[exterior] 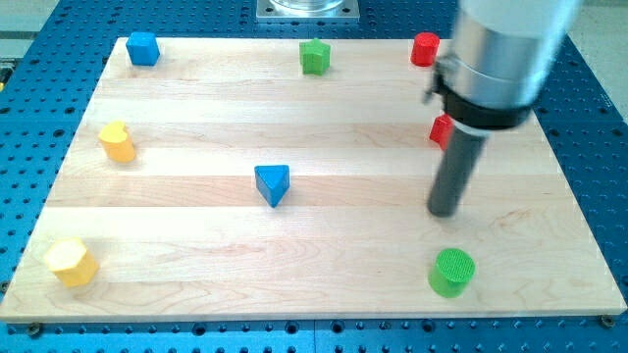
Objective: Place the green circle vertically to the triangle
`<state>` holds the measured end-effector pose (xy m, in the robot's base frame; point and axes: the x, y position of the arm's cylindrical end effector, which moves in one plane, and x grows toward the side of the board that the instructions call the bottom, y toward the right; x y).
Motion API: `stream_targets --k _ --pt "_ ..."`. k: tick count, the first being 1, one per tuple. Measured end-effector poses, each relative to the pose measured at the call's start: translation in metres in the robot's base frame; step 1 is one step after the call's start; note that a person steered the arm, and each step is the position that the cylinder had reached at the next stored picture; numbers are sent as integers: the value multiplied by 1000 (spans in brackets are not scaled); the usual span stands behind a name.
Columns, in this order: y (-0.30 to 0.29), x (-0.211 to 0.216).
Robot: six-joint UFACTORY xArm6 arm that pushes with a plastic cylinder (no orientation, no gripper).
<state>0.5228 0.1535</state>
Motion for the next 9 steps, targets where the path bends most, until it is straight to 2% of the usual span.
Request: stream_targets --k 1,2,3,4,6,7,8,9 --pt "17 48" --pt "1 85" --pt "0 96" --pt "-4 96" --pt "-125 95" --pt "-119 92" --pt "-146 86" --pt "-147 58"
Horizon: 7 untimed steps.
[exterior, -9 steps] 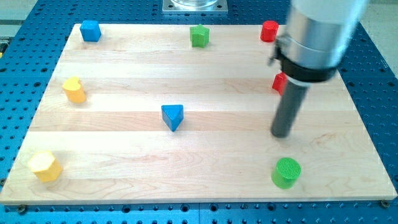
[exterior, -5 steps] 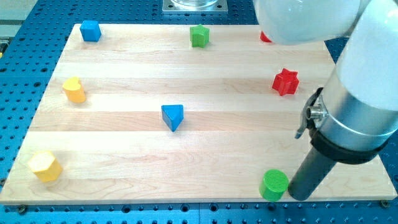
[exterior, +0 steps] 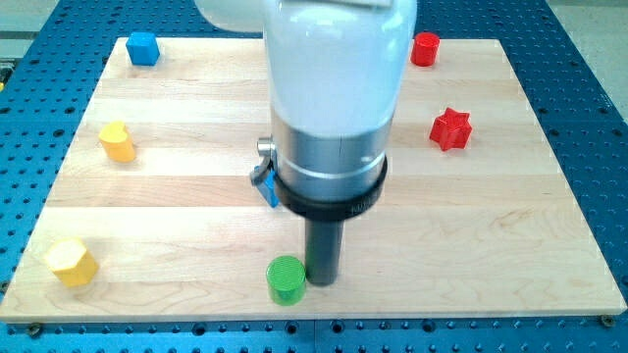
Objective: Place the green circle vertically to the triangle
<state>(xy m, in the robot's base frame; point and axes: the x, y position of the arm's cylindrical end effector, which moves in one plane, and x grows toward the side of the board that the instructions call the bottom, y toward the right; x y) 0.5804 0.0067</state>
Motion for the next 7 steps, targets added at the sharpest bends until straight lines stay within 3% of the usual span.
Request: stream_targets --k 3,5,7 --pt "-169 -10" --pt "-172 -12" --pt "-98 -84"
